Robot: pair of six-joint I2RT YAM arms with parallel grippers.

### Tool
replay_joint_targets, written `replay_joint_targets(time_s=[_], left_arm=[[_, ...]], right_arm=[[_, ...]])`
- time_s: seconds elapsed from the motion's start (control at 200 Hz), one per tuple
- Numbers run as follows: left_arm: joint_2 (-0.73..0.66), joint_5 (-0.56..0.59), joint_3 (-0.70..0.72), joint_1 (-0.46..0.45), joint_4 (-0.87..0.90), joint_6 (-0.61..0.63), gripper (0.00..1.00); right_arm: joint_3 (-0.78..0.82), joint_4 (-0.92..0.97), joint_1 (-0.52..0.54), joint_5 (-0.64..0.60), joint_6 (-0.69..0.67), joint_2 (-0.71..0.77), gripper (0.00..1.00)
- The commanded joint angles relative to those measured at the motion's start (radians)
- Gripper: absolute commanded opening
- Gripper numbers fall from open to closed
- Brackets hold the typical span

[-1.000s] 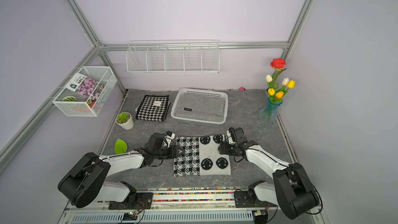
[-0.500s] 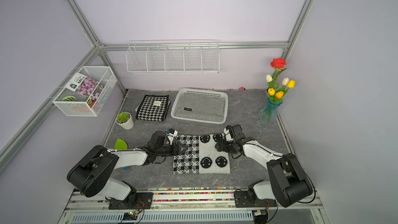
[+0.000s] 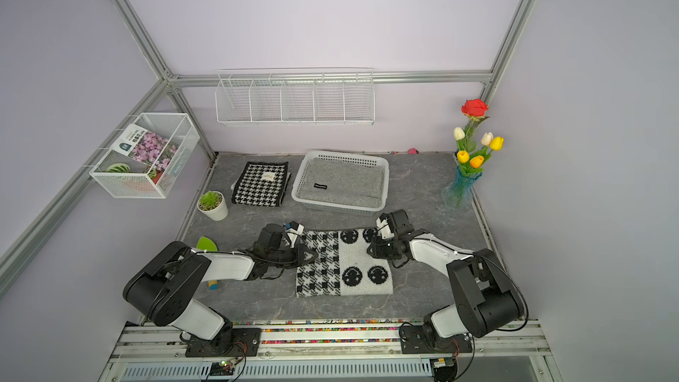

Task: Put the folded scarf in the basket
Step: Pick up the scarf at the center of the board.

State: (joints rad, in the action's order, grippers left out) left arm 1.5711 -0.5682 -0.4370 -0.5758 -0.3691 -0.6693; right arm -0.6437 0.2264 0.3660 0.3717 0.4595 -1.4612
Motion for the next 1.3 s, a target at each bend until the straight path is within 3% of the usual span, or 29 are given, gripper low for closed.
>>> replay_joint_targets(time_s=[0.0, 0.12, 0.52, 0.695, 0.974, 1.109, 1.294], left_arm=[[-0.021, -0.007, 0.025, -0.004, 0.058, 0.018, 0.00], [-0.087, -0.010, 0.039, -0.006, 0.063, 0.036, 0.00], [-0.272, 0.047, 0.072, -0.010, 0.111, 0.079, 0.00], [-0.380, 0.104, 0.031, -0.035, 0.188, 0.074, 0.00], [-0.619, 0.223, -0.138, -0.091, 0.371, 0.089, 0.00], [-0.563, 0.250, -0.285, -0.090, 0.417, 0.108, 0.00], [-0.445, 0.306, -0.521, -0.064, 0.526, 0.152, 0.00]], right_arm=[[0.027, 0.030, 0.019, 0.032, -0.018, -0.001, 0.19], [0.028, 0.039, 0.047, 0.024, -0.030, 0.019, 0.00], [0.084, 0.019, 0.078, -0.010, -0.045, 0.254, 0.00], [0.066, 0.035, 0.113, 0.030, -0.042, 0.325, 0.00], [-0.120, 0.220, 0.175, -0.022, -0.037, 0.475, 0.00], [-0.269, 0.307, 0.175, -0.074, -0.068, 0.475, 0.00], [-0.469, 0.370, 0.130, -0.124, -0.108, 0.361, 0.00]])
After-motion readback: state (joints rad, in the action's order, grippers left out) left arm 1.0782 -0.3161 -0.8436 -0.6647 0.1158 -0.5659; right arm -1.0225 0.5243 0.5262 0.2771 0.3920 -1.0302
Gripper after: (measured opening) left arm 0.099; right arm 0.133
